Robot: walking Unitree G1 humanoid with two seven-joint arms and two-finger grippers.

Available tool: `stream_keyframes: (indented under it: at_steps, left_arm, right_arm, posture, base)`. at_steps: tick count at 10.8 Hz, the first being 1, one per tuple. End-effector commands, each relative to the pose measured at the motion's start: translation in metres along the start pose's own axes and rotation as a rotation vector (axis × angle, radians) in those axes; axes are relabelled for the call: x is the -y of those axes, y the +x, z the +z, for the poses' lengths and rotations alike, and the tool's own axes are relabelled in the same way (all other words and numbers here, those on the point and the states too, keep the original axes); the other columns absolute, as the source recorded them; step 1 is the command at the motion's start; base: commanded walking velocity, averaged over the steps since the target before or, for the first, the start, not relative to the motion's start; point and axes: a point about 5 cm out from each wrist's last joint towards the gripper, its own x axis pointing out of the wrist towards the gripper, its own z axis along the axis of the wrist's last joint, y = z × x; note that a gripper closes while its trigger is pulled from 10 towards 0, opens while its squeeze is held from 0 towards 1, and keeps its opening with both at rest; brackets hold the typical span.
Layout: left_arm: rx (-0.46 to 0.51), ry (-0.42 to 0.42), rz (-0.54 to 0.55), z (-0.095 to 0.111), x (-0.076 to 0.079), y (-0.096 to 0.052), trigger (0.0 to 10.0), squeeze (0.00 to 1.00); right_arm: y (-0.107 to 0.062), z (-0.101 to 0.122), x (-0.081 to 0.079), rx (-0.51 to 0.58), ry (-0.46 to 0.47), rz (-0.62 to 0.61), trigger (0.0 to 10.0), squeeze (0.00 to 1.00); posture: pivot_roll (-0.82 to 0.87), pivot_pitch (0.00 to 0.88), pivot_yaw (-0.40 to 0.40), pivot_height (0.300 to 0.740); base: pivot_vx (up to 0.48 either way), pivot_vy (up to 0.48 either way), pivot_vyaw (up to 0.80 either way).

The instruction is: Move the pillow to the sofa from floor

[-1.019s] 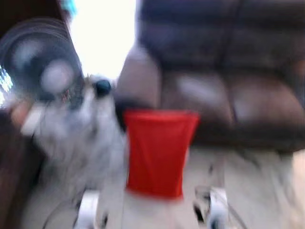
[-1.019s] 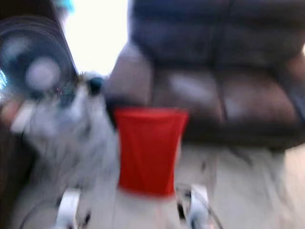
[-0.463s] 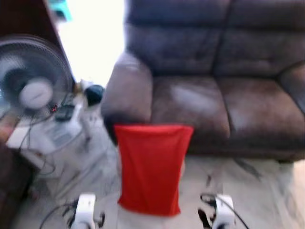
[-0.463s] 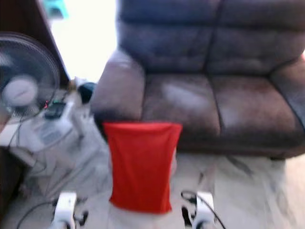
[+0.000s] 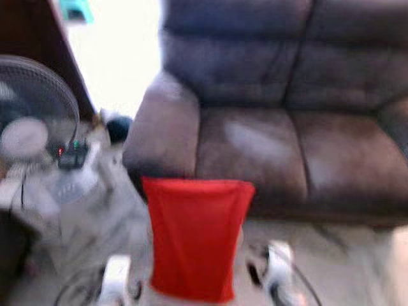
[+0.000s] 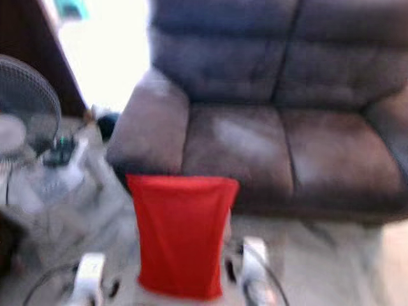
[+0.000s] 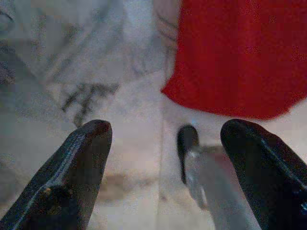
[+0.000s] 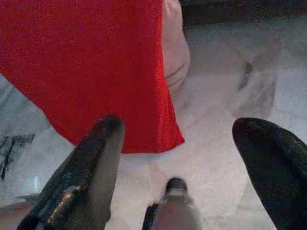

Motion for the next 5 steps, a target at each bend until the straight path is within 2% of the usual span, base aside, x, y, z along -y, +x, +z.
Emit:
stream_keyframes:
  at_steps: [1,2,5]
  left_arm:
    - [-0.008,-0.003,-0.013,-0.0003,0.0051,0.0005,10.0,0.0]
    - [0.0,0.001,-0.009,0.0015,0.0048,0.0008,10.0,0.0]
    - [0.011,0.006,-0.002,0.0043,0.0037,0.0013,10.0,0.0]
  right_arm:
    - [-0.0036,-0.01,0.0161,-0.034,0.01,-0.048,10.0,0.0]
    - [-0.0046,-0.011,0.0216,-0.038,0.013,-0.057,10.0,0.0]
    - [-0.0053,-0.0124,0.0245,-0.041,0.016,-0.063,10.0,0.0]
  posture:
    - [0.0,0.093,-0.037,0.74]
    - [0.0,0.092,-0.038,0.74]
    - [0.0,0.103,-0.04,0.74]
  base:
    - [0.292,0.0,0.0]
    - [0.289,0.0,0.0]
    - [0.0,0.0,0.0]
